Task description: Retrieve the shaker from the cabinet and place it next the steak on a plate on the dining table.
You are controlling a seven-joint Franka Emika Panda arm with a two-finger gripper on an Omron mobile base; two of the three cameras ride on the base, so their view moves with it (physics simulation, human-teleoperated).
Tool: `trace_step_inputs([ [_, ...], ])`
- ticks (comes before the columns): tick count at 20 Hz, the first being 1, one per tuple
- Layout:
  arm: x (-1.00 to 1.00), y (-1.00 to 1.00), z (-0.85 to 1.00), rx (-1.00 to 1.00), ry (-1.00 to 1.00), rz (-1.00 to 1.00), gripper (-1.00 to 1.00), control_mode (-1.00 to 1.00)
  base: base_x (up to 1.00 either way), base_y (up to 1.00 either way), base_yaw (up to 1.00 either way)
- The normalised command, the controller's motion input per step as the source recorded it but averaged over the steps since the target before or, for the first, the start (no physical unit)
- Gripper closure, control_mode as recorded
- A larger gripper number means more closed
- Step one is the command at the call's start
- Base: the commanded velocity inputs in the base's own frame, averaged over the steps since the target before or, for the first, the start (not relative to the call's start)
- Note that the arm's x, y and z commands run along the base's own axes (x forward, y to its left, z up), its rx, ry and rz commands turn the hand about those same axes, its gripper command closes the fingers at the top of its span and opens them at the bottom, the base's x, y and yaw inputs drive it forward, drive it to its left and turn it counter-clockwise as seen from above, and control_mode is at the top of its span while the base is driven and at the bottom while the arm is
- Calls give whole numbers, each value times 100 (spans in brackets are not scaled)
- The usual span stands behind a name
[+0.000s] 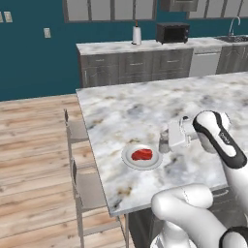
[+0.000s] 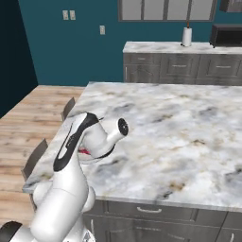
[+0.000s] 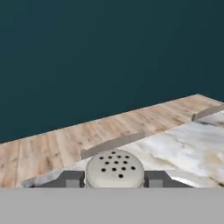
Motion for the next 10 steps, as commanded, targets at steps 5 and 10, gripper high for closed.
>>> trace_step_inputs([
  [5, 8, -5, -20, 27, 0, 53, 100, -100, 0, 0, 0],
  [10, 22, -7, -25, 6, 3, 20, 100, -100, 0, 0, 0],
])
